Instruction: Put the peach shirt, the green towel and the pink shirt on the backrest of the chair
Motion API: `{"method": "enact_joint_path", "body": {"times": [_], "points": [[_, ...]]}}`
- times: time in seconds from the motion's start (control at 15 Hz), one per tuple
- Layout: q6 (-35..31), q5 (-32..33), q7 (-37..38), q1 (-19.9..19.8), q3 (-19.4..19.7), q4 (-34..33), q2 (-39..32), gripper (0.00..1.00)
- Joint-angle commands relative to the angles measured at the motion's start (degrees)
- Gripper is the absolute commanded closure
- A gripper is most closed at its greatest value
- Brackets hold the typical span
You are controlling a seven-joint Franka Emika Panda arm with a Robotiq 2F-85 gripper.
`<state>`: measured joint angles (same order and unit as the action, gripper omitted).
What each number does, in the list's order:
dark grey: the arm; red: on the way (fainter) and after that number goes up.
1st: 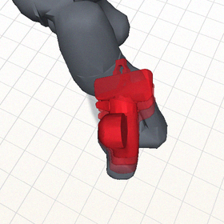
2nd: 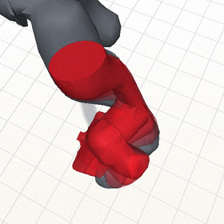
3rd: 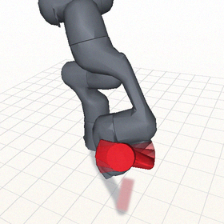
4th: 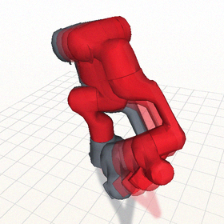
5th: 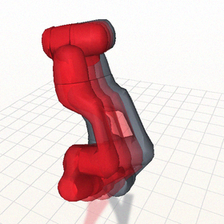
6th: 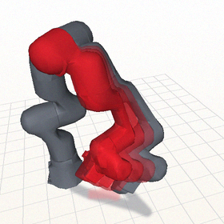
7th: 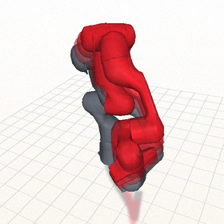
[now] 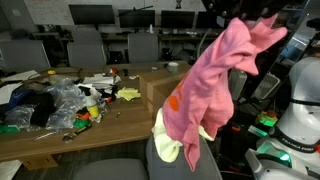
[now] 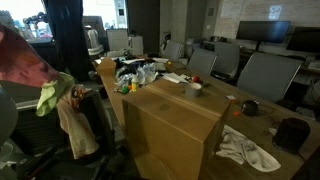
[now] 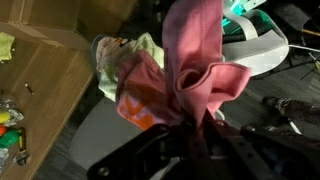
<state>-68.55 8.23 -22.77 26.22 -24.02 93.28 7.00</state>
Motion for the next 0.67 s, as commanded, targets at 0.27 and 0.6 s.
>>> {"method": "enact_joint_path", "body": {"times": [0.27,0.6], "points": [[0.46,-0.63,0.54,-0.60,-0.27,-2.49,-1.70,0.97],[-1.06,0.62,1.20,-1.52,0.47,0.85,-1.13,0.97]]}}
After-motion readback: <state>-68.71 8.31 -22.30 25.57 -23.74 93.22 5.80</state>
